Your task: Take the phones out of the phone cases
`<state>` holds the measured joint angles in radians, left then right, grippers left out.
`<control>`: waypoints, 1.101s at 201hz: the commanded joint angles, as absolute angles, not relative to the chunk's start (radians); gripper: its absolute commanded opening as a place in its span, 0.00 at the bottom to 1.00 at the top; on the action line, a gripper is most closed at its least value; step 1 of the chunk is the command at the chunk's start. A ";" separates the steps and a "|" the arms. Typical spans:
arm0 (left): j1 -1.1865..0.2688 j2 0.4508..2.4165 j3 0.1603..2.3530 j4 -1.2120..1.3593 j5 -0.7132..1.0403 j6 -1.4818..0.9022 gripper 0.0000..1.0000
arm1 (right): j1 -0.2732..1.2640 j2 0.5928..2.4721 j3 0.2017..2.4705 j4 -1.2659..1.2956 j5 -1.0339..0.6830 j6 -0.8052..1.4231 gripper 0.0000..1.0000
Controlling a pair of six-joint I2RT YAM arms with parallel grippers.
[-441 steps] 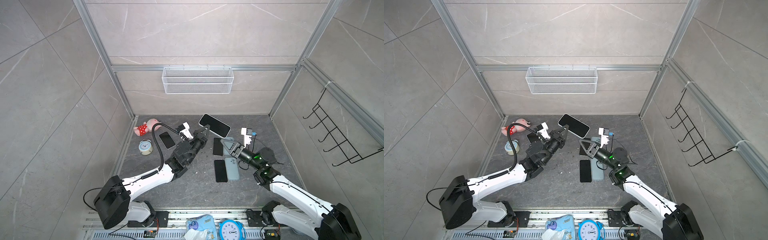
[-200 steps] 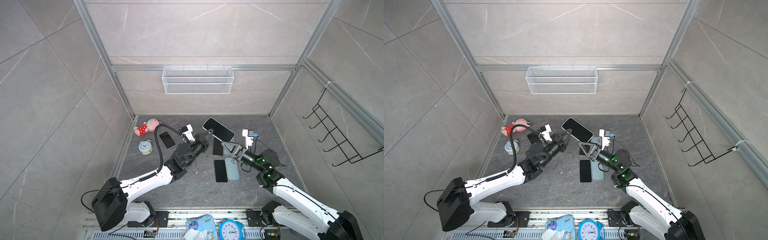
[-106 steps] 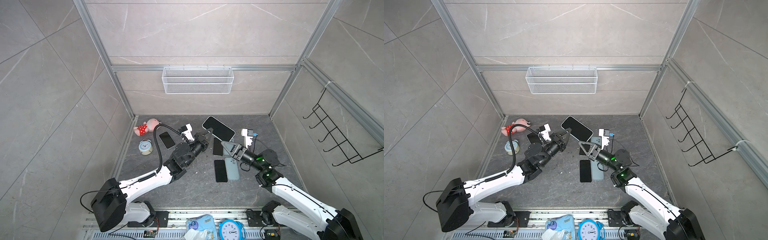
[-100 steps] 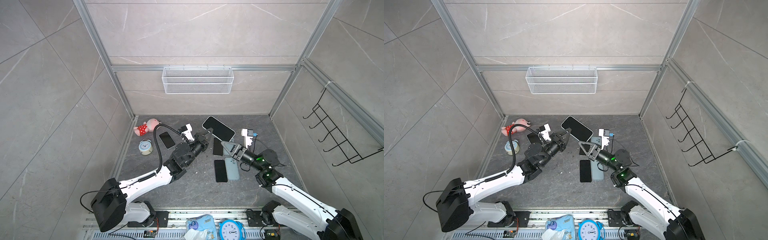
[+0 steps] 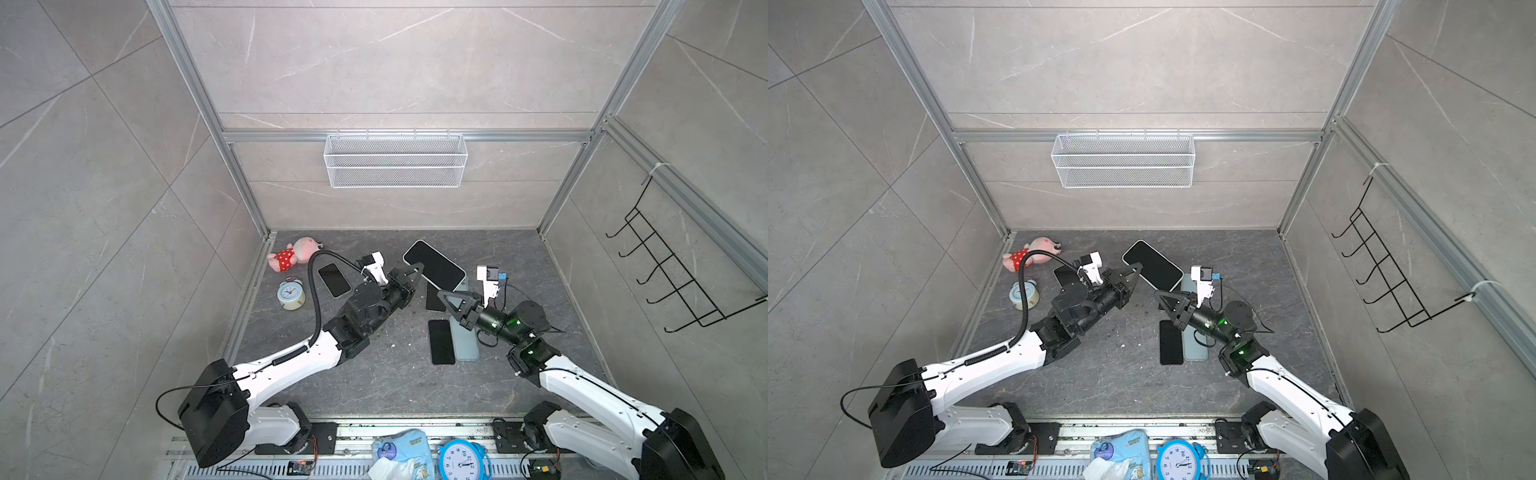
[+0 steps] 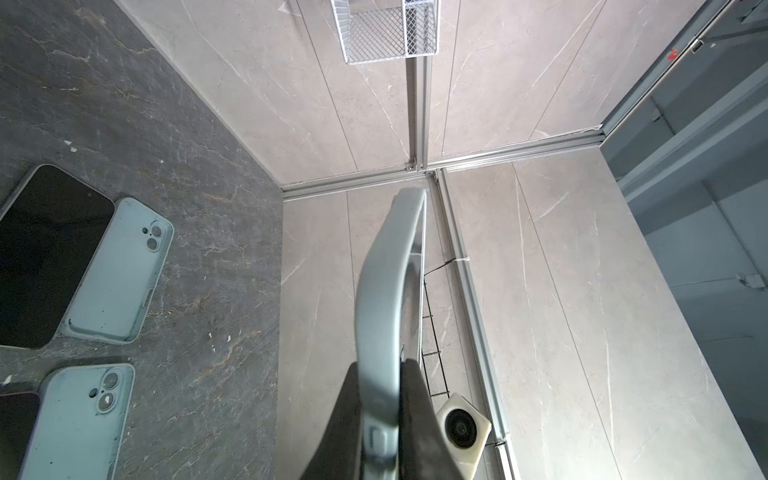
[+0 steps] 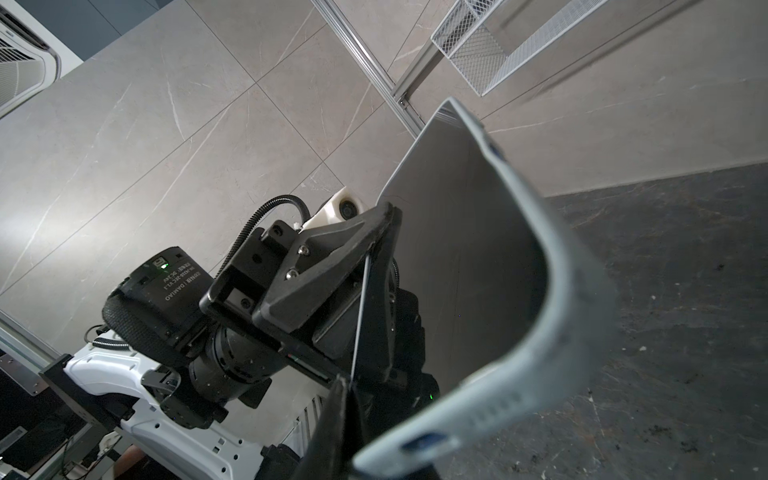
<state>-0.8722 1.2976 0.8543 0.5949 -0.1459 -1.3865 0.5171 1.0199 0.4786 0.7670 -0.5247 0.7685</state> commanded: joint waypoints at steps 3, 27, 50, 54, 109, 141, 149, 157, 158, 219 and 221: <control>-0.861 1.275 0.958 0.700 -0.140 -1.400 0.00 | 0.515 1.051 0.430 0.660 -0.463 0.595 0.12; -0.856 1.279 0.960 0.710 -0.133 -1.415 0.00 | 0.514 1.048 0.418 0.657 -0.433 0.573 0.12; -0.850 1.276 0.960 0.710 -0.134 -1.422 0.00 | 0.514 1.034 0.398 0.651 -0.388 0.555 0.15; -0.849 1.274 0.960 0.708 -0.133 -1.422 0.00 | 0.514 1.031 0.395 0.651 -0.381 0.552 0.16; -0.841 1.263 0.958 0.720 -0.130 -1.428 0.00 | 0.514 1.020 0.381 0.622 -0.316 0.518 0.25; -0.830 1.246 0.936 0.724 -0.133 -1.425 0.00 | 0.514 0.983 0.369 0.654 -0.344 0.570 0.33; -0.827 1.238 0.930 0.724 -0.136 -1.421 0.00 | 0.514 0.961 0.354 0.690 -0.364 0.609 0.42; -0.825 1.232 0.925 0.720 -0.139 -1.418 0.00 | 0.514 0.935 0.343 0.727 -0.383 0.650 0.49; -0.825 1.231 0.923 0.720 -0.139 -1.418 0.00 | 0.514 0.932 0.342 0.730 -0.385 0.654 0.50; -0.818 1.236 0.888 0.766 -0.134 -1.430 0.00 | 0.505 0.885 0.428 0.776 -0.451 0.856 0.59; -0.818 1.237 0.887 0.768 -0.133 -1.431 0.00 | 0.504 0.887 0.429 0.782 -0.453 0.863 0.60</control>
